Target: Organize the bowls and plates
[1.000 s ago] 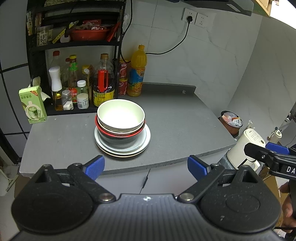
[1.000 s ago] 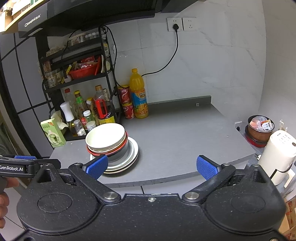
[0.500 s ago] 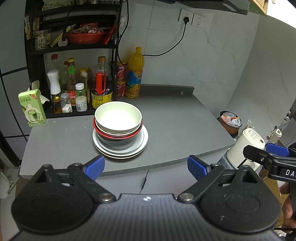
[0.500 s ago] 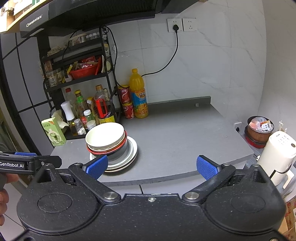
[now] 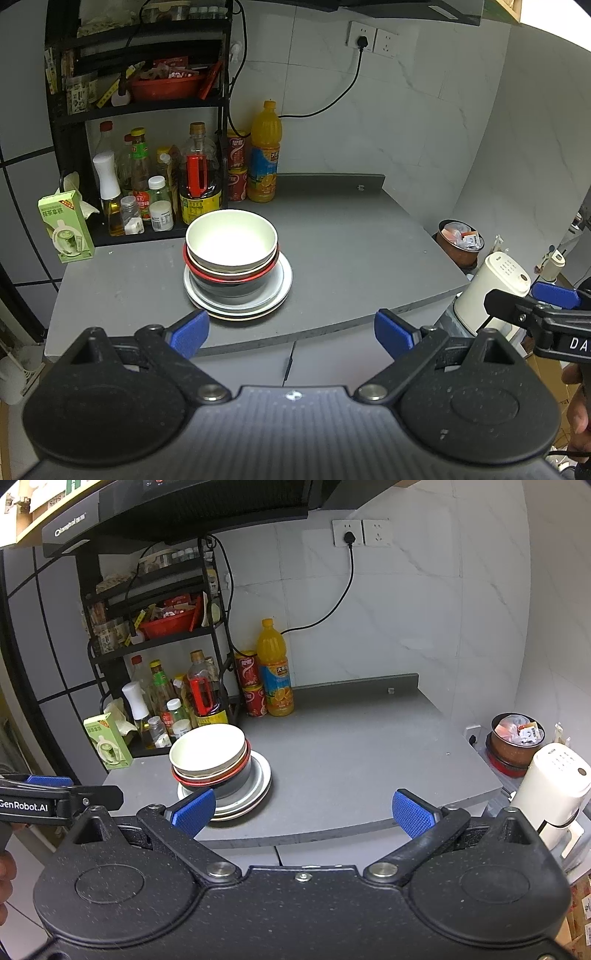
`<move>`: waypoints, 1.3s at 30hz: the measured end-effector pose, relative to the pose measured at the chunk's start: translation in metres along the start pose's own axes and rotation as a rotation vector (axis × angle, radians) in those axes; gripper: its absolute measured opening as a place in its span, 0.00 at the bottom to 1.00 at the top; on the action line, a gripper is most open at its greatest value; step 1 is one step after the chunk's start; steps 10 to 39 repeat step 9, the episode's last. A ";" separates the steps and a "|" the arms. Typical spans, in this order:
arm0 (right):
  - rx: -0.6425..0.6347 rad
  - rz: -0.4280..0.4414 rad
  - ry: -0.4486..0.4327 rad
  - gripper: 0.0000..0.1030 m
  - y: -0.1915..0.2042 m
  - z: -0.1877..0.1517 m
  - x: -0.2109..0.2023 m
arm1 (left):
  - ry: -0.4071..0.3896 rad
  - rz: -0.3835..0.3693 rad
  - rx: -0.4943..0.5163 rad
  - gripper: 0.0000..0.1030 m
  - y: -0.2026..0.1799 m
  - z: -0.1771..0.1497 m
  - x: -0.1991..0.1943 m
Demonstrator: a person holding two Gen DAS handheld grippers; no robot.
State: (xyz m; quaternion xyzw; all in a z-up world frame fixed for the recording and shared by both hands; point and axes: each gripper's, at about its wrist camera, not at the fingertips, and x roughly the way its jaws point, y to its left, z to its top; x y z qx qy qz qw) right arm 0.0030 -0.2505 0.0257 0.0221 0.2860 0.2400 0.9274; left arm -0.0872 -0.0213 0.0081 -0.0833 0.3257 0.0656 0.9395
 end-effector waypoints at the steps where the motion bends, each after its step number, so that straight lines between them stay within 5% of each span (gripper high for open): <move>1: 0.000 0.000 0.001 1.00 0.000 0.000 -0.001 | -0.002 0.000 0.001 0.93 -0.001 0.000 0.000; 39: 0.016 -0.003 0.018 1.00 -0.003 0.000 0.001 | -0.001 -0.023 -0.006 0.93 -0.006 0.004 -0.001</move>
